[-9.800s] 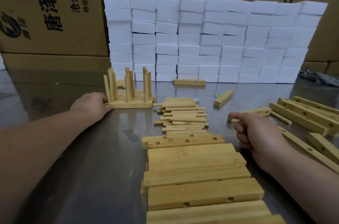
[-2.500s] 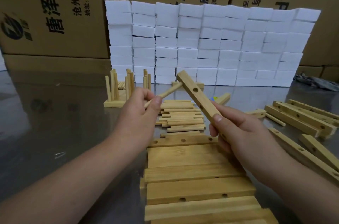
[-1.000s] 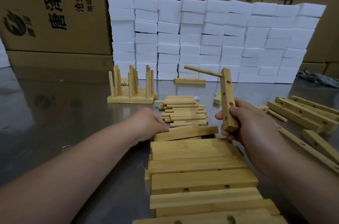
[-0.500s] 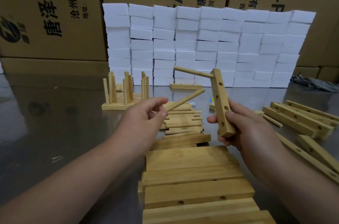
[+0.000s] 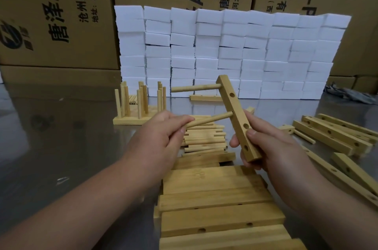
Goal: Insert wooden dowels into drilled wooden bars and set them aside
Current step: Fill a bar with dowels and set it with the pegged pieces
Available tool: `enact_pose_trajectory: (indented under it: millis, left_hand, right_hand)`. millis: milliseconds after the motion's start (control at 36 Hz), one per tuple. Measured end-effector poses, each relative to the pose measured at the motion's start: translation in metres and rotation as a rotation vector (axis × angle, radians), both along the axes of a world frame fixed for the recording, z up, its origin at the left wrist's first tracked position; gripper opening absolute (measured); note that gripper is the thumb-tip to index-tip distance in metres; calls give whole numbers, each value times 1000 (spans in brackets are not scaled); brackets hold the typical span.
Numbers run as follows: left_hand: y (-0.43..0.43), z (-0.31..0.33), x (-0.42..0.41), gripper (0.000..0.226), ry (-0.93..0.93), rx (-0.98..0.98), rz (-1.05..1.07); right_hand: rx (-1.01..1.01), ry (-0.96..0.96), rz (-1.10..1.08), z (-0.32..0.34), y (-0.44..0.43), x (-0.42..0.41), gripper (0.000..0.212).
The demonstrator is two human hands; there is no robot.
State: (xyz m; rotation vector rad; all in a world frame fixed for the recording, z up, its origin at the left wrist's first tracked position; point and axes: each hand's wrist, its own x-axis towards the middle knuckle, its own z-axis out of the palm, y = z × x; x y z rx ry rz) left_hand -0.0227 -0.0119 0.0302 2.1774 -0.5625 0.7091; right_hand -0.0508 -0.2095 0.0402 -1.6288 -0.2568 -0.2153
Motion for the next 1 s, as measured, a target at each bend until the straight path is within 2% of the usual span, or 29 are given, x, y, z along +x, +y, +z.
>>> enact_pose_trajectory:
  millis: [222,333,389,472,611,722,833,1000]
  left_hand:
    - [-6,7,-6,44,-146,96,25]
    - [-9,9,-9,42,-135,120,9]
    - [-11,11,-10,42,-127,131,14]
    - [-13,11,-13,39,-146,156,20]
    - [-13,9,-15,41,-166,184,29]
    - [-13,10,-16,41,-51,35,-11]
    - [-14,11,-16,26,108,-83,-54]
    - [-12,12,-12,30,307,-219,-99]
  right_hand:
    - [-195,-102,21,-1,3,-4,44]
    - [-228,-168,33,-1,6,-7,27]
    - [-270,-178,22,-2,5,-7,36]
    - [-288,-211,9,-3,4,-7,29]
    - [-318,-221,17,-3,1,-6,33]
    - [-329,-221,52,-3,1,-7,32]
    - [-316,-233,57,-3,1,-8,33]
    - [-281,-258,60,-1,4,-11,28]
